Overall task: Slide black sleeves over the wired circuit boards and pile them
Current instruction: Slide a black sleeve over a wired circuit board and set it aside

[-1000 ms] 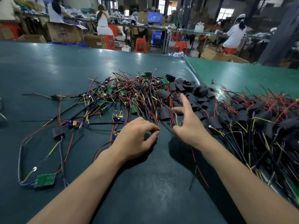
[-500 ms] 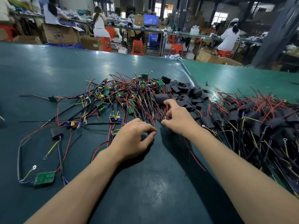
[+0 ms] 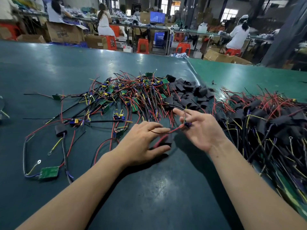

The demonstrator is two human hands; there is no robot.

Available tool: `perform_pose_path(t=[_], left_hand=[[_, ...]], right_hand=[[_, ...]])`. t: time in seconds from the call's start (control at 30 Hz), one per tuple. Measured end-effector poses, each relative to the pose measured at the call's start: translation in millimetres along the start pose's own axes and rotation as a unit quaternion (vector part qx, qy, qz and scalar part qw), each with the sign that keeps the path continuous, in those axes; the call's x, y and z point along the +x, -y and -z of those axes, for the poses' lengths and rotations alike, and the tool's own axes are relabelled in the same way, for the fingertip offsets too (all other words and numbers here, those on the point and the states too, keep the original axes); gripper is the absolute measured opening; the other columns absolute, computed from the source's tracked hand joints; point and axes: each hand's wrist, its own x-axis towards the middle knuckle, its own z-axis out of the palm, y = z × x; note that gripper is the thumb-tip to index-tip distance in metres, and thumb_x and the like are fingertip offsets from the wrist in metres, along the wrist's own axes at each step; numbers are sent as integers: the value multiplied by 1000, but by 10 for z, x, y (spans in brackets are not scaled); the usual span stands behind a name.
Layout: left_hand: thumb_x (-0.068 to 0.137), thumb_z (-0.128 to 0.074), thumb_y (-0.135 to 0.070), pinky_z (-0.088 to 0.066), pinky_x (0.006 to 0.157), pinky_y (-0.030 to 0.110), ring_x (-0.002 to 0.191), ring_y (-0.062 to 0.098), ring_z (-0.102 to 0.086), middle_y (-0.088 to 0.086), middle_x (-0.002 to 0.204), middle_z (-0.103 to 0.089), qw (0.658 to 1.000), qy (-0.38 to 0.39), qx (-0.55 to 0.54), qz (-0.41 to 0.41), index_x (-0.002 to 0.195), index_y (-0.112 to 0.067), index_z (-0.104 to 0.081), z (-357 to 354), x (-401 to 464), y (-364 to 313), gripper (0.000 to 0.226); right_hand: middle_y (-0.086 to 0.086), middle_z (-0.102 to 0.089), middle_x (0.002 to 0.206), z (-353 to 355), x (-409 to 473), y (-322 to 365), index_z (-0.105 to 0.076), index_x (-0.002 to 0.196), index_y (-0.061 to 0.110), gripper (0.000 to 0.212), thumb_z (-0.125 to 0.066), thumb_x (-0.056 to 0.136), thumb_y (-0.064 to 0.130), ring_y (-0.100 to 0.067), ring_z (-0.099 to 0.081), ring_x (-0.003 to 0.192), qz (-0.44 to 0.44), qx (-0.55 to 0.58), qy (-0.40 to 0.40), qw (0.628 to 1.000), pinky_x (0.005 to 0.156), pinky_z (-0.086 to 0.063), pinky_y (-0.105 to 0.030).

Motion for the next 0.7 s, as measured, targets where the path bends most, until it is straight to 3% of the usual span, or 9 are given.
perform_pose_path(t=[0.13,0.27,0.33,0.43,0.53,0.7], left_hand=[[89,-60,-58,-41,97,42,117,18,-53,-6,128,-61,999,42,-8,-13,112,-28,-70,-26,31,-31,40],[82,-79,-33,-42,99,27,111,14,-58,1,117,-65,994,13,-104,22,85,-15,-71,3,42,50,20],[81,-79,-22,-41,96,18,108,10,-59,2,114,-66,992,0,-121,28,87,-14,-72,34,44,72,11],[82,-77,-18,-45,93,27,99,15,-62,-3,104,-71,995,-2,-96,23,99,-16,-72,64,43,93,18],[80,-77,-21,-47,92,31,97,17,-62,-2,100,-71,994,-19,-84,73,107,-18,-71,82,19,108,29],[79,-75,-9,-52,88,29,91,6,-68,-9,96,-73,981,-57,-161,96,107,-16,-70,89,-10,120,29]], right_hand=[[-15,-58,135,124,-29,-87,-28,147,-7,58,-44,92,-15,-18,-70,102,61,56,-1,997,74,-56,-23],[-11,-67,126,116,-38,-115,-47,134,-5,54,-60,81,-10,-20,-70,104,94,26,-30,995,76,-58,-21],[-10,-71,118,80,-67,-123,-55,124,-5,52,-64,74,-6,-18,-71,102,94,11,-22,995,73,-58,-19],[-11,-74,103,55,-113,-133,-61,110,2,38,-64,72,-3,-21,-72,96,106,5,10,994,74,-58,-21],[-20,-73,101,92,-147,-87,-60,102,6,24,-63,78,3,-26,-73,90,105,5,34,994,71,-60,-25],[-13,-74,86,165,-138,-47,-58,100,8,33,-65,70,-5,-23,-72,78,140,-17,-12,990,70,-59,-26]])
